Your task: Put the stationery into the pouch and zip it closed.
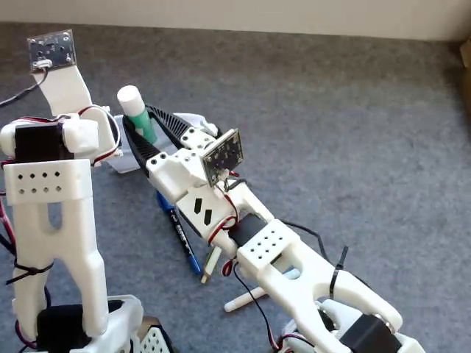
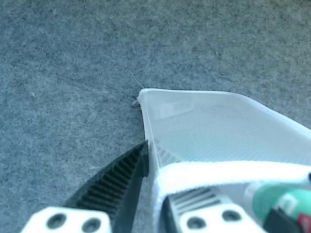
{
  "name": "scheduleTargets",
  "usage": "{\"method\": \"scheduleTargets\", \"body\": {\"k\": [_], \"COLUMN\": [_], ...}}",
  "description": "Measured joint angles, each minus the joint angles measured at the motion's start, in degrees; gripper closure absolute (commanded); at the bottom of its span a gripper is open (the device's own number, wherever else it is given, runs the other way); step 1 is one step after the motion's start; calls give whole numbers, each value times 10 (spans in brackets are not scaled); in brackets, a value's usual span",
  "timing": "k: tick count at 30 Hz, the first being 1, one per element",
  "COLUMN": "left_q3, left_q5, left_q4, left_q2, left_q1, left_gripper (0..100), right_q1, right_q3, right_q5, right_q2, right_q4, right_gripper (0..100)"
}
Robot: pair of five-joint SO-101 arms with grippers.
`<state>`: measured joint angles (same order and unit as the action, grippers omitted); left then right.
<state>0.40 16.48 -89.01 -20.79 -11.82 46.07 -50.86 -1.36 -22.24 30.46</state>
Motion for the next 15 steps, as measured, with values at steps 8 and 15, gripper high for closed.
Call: {"method": "scheduleTargets", "body": {"k": [8,15], "left_q3": [0,0], "left_q5": [0,0], "left_q4": [1,4], "left_q2": [0,0], "left_q1": [0,1], "left_gripper": [966,966], "right_q1": [-3,-17], "right_q3": [0,0], "right_q5": [0,0], "right_q2": [0,0], "right_q4": [0,0], "right_gripper": [988,988]}}
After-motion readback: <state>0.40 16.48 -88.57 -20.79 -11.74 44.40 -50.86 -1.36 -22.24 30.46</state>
